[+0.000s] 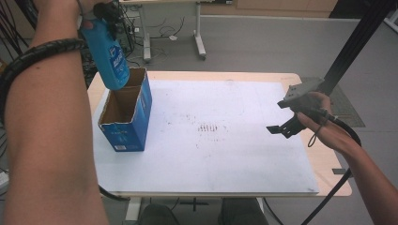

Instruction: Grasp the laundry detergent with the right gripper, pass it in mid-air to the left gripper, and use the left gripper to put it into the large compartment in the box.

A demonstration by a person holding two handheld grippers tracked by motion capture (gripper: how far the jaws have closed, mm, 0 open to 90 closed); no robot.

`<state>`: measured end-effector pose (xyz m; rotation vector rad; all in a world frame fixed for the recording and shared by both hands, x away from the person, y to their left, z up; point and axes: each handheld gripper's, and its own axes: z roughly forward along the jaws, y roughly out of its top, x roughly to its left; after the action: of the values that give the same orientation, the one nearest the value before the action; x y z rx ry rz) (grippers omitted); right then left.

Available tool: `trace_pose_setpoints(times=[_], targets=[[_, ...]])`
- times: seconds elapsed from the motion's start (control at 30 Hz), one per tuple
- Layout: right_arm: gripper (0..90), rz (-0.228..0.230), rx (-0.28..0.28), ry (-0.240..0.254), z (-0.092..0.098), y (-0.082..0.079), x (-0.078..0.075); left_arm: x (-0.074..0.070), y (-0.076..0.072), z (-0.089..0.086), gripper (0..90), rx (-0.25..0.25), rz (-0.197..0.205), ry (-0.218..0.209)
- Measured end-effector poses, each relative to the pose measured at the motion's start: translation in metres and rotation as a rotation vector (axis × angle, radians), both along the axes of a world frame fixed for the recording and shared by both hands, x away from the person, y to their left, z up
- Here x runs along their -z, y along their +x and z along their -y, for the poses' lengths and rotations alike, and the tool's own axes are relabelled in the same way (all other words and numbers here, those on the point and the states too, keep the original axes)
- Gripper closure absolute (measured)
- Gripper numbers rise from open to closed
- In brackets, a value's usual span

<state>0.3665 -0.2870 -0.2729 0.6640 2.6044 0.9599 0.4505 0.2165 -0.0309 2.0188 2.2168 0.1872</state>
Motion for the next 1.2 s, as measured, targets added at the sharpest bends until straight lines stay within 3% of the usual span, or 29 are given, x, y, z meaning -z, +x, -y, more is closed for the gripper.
trace_pose_setpoints(times=[0.17, 0.3, 0.8, 1.2], targets=[[0.2, 0.002, -0.006, -0.006, -0.001, 0.001, 0.001, 0.008, 0.001, -0.007, 36.4, -0.031, -0.006, 0.018], [0.2, 0.000, -0.004, -0.003, 0.000, 0.001, 0.000, 0.012, 0.001, -0.011, 36.4, -0.044, -0.003, 0.004], [0.3, -0.002, -0.010, -0.001, -0.001, 0.001, 0.000, 0.030, 0.003, -0.015, 36.4, -0.056, -0.024, 0.003], [0.2, -0.003, -0.020, -0.010, -0.005, 0.001, 0.001, 0.055, 0.005, -0.021, 36.3, -0.058, -0.032, -0.007]])
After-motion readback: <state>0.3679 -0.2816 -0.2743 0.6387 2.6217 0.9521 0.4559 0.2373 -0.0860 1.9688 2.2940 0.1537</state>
